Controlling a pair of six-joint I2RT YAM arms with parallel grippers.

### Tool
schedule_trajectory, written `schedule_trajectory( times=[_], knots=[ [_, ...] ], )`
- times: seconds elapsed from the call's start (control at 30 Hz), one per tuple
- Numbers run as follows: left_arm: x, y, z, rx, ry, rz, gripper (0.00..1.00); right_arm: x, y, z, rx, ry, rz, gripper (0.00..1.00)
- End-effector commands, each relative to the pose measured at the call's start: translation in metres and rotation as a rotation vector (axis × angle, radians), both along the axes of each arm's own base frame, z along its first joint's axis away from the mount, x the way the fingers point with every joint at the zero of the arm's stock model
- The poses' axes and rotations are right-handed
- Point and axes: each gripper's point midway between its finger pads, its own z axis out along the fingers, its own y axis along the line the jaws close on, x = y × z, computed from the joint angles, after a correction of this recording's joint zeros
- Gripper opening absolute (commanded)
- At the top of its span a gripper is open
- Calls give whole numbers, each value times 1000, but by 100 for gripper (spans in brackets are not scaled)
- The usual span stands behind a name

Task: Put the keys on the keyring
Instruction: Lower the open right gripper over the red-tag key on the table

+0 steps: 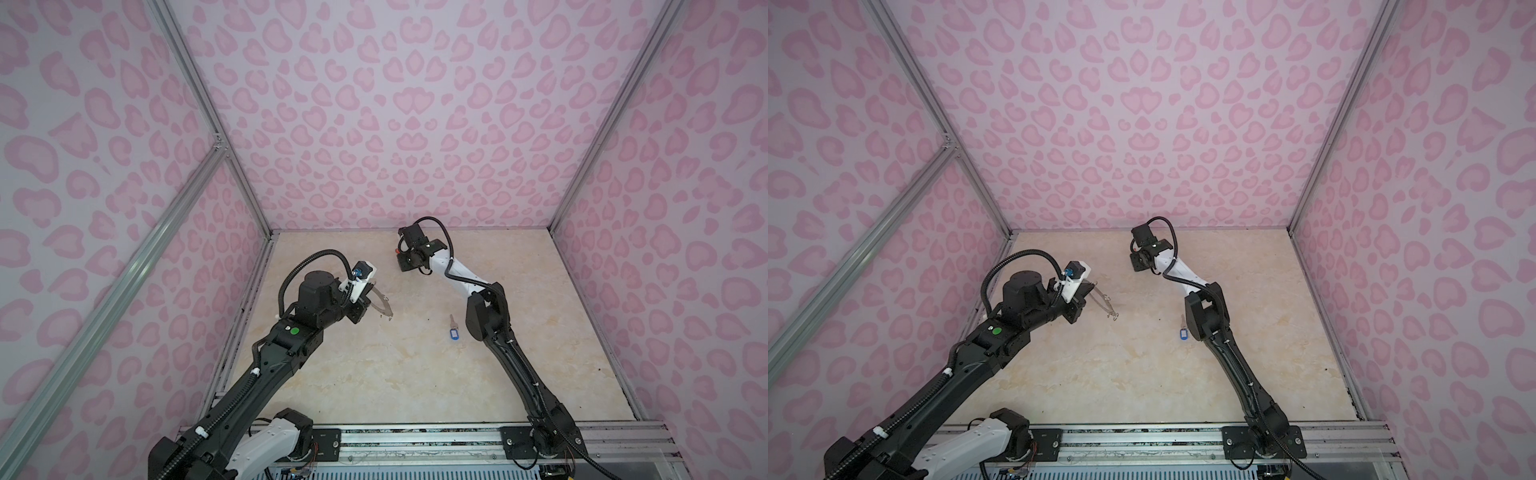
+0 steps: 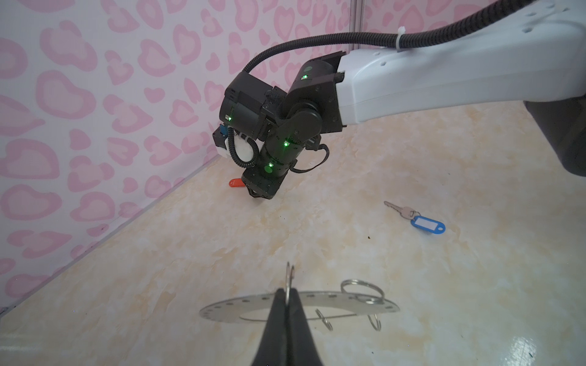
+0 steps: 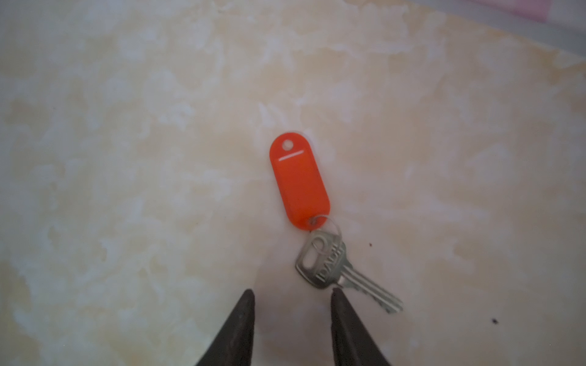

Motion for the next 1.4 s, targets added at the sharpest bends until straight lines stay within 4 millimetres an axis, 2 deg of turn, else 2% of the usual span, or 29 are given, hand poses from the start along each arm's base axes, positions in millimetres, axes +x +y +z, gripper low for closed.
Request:
schedule_trajectory(
  times=[0.0, 0.27, 0.4, 0.6, 0.73, 0.87, 1.0, 1.23, 1.37],
  knots=[
    [0, -3, 5, -24, 0, -9, 3, -3, -4, 1, 12, 19, -22, 40],
    [-1, -4, 1, -26, 9, -16, 3, 13, 4, 30, 76, -82, -51, 42],
    [-1, -5, -3, -23, 22, -16, 3, 18, 5, 21, 106, -82, -76, 45],
    [-1, -3, -10, -15, 39, -6, 3, 24, 4, -2, 167, -22, -132, 47],
    [0, -1, -14, -13, 52, 6, 3, 20, 6, -15, 183, 22, -140, 48],
    [1, -2, -14, -13, 60, 9, 3, 4, 4, -25, 149, 89, -136, 48],
    [3, -2, -13, -15, 60, 11, 3, -25, -3, -33, 69, 186, -110, 47],
    [-1, -3, -8, -35, 56, 5, 3, -75, -29, -35, -30, 335, -112, 46],
    [-5, 0, -3, -41, 39, 6, 3, -107, -36, -27, -34, 371, -69, 45]
  ],
)
